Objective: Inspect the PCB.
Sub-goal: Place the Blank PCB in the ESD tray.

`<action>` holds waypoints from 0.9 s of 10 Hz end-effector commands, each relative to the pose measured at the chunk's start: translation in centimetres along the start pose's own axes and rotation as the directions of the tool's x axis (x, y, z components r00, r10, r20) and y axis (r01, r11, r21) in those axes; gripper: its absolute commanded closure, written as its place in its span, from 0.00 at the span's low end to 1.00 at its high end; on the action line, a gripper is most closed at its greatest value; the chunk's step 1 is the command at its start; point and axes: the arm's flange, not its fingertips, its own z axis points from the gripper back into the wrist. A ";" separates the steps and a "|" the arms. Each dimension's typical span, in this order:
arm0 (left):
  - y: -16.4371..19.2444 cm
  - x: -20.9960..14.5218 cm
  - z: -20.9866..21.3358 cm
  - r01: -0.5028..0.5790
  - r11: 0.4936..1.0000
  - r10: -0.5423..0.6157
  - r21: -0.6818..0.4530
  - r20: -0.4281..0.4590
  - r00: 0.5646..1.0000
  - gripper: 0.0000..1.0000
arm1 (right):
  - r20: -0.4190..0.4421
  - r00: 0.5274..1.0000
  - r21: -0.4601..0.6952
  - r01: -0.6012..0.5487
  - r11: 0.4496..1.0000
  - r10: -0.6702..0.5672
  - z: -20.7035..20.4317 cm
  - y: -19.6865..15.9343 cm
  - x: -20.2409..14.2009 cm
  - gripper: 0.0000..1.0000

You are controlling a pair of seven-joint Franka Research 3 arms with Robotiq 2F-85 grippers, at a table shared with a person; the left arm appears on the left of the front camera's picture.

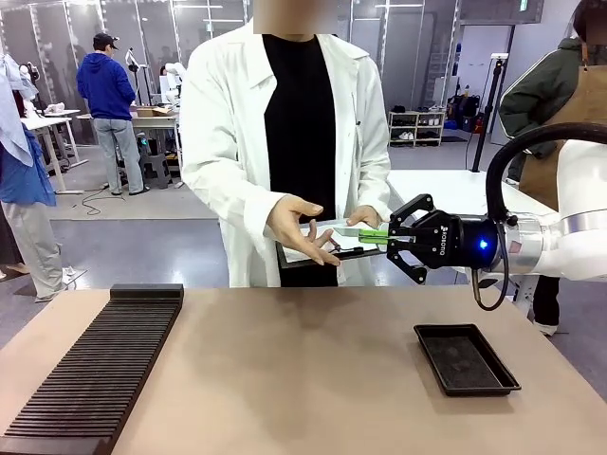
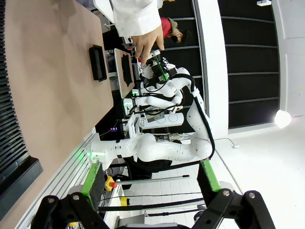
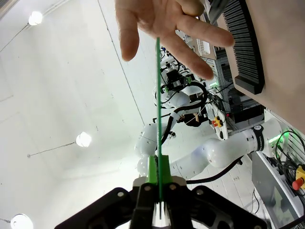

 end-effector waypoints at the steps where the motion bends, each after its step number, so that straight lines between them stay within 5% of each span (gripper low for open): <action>1: -0.1 -0.1 0.1 0.000 1.000 0.000 0.005 -0.001 1.000 0.00 | 0.000 1.000 0.001 -0.003 1.000 0.003 0.0 0.0 0.0 1.00; 9: -0.1 -0.1 0.1 0.000 1.000 0.000 0.005 -0.001 1.000 0.00 | 0.000 1.000 0.000 0.000 1.000 0.000 0.0 0.0 0.0 0.98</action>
